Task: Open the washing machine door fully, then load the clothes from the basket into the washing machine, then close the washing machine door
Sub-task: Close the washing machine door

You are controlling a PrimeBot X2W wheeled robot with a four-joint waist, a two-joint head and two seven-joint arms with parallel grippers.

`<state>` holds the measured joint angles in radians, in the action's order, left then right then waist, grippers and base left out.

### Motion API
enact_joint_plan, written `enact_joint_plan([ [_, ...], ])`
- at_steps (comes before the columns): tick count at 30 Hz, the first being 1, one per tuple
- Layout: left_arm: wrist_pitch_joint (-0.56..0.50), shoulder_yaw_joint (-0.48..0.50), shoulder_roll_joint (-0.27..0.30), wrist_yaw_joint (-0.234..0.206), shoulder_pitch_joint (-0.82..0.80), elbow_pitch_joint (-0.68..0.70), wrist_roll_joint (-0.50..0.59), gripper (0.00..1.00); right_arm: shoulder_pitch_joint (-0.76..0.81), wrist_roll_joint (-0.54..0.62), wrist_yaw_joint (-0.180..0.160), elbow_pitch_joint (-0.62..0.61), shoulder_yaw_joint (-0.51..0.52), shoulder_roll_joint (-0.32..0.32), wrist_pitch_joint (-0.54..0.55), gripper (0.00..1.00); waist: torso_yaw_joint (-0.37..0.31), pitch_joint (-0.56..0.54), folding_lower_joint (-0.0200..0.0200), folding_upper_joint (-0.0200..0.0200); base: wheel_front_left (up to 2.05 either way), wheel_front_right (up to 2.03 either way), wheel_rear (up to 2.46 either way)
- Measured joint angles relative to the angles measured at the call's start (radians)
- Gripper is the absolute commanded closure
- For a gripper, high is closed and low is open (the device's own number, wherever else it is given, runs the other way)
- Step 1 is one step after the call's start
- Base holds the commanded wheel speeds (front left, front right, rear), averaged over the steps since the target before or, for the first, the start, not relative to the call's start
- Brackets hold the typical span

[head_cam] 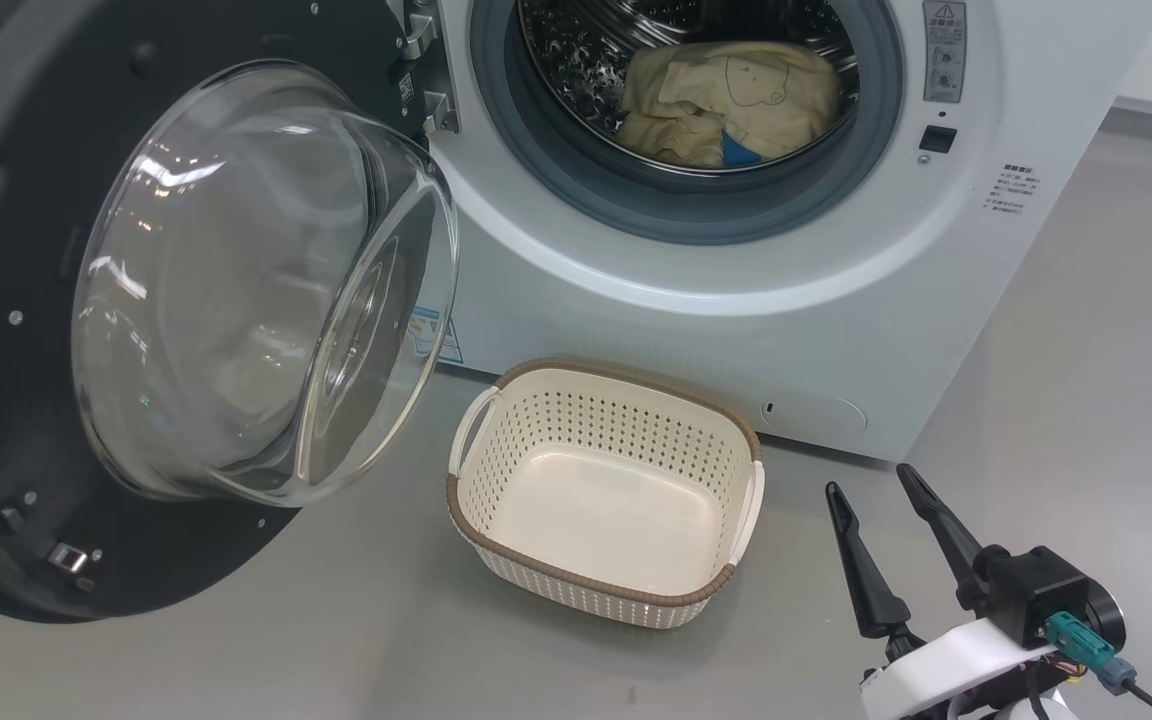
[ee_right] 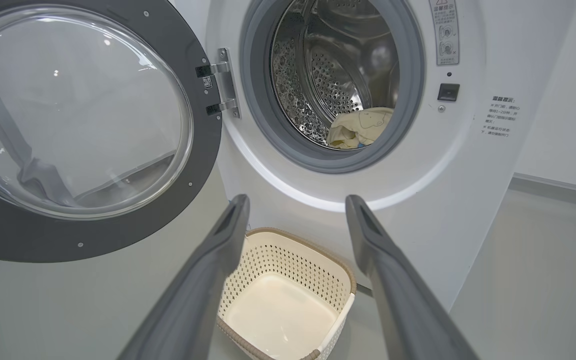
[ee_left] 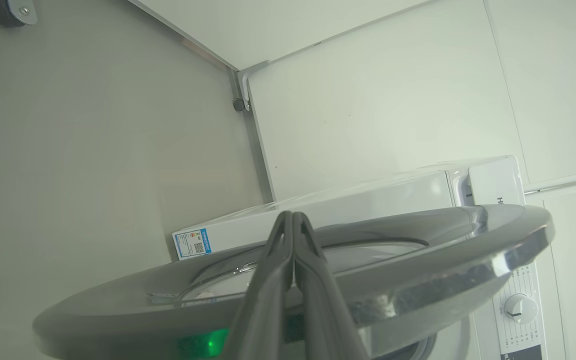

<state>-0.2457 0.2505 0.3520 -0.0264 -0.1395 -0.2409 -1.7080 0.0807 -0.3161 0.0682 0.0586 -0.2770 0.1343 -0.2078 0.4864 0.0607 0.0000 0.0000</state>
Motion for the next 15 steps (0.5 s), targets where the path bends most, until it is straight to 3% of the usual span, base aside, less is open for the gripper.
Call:
enact_joint_plan([
  [10, -0.1, -0.041, -0.02, 0.084, 0.003, 0.014, -0.041, 1.0, 0.0, 0.0, -0.001, -0.007, 0.0, 0.0, 0.0, 0.0, -0.008, 0.006, 0.0, 0.0, 0.0, 0.0, 0.0],
  [15, -0.15, -0.071, -0.031, 0.104, 0.021, 0.023, -0.069, 1.0, 0.0, 0.0, -0.001, -0.012, 0.002, 0.0, 0.0, 0.0, -0.012, 0.01, 0.0, 0.0, 0.0, 0.0, 0.0],
])
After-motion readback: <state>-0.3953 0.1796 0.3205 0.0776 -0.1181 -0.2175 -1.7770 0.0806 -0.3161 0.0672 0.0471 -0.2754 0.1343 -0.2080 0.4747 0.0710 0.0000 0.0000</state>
